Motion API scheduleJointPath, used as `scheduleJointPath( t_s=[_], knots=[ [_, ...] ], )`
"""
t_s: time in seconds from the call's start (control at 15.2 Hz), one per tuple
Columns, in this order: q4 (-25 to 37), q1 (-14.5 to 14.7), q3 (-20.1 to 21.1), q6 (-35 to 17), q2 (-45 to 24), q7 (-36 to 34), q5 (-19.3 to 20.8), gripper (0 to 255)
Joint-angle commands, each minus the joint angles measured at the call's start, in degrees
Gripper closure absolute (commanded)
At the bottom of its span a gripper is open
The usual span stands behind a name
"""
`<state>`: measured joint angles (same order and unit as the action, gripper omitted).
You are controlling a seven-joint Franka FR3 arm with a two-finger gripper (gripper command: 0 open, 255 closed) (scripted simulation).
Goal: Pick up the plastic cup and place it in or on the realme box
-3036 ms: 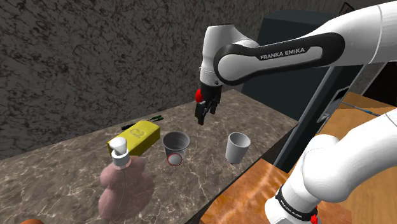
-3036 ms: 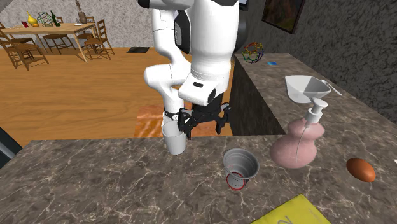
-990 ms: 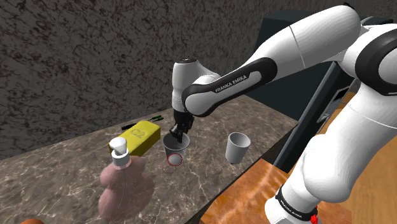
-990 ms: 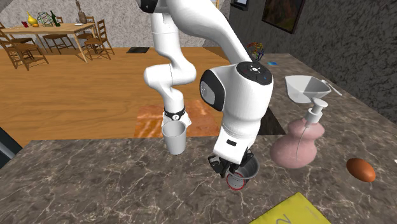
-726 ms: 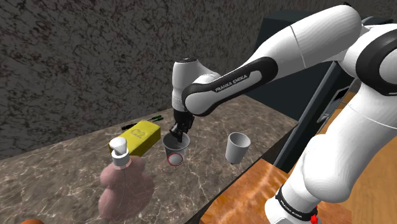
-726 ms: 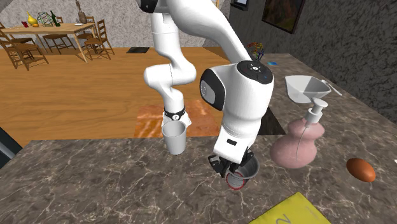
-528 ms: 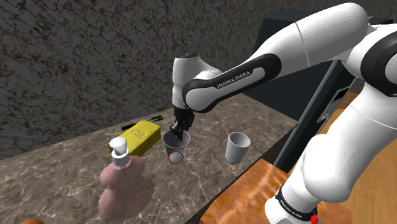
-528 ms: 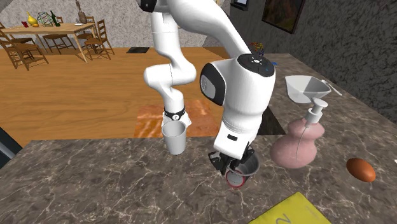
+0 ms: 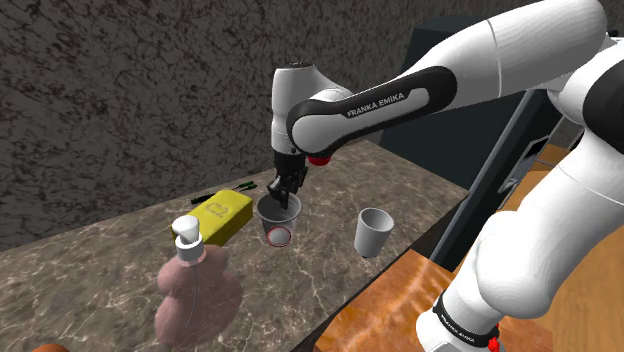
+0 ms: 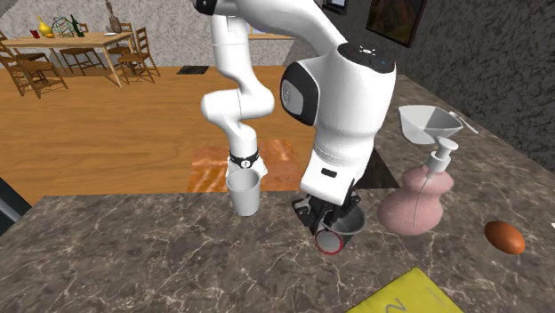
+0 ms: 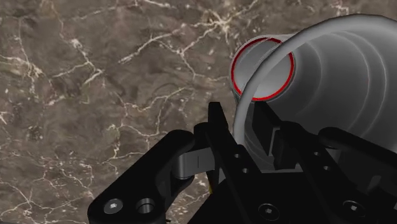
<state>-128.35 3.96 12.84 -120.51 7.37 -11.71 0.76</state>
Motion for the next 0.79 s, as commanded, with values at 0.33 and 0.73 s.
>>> scheduleJointPath(
  t_s=[0.33,0.73],
  knots=[
    [3.7,0.0,-0.2,5.6,2.0,0.5,-0.5,255],
    [7.3,0.0,-0.4,10.3,3.1,0.9,-0.7,255]
  ],
)
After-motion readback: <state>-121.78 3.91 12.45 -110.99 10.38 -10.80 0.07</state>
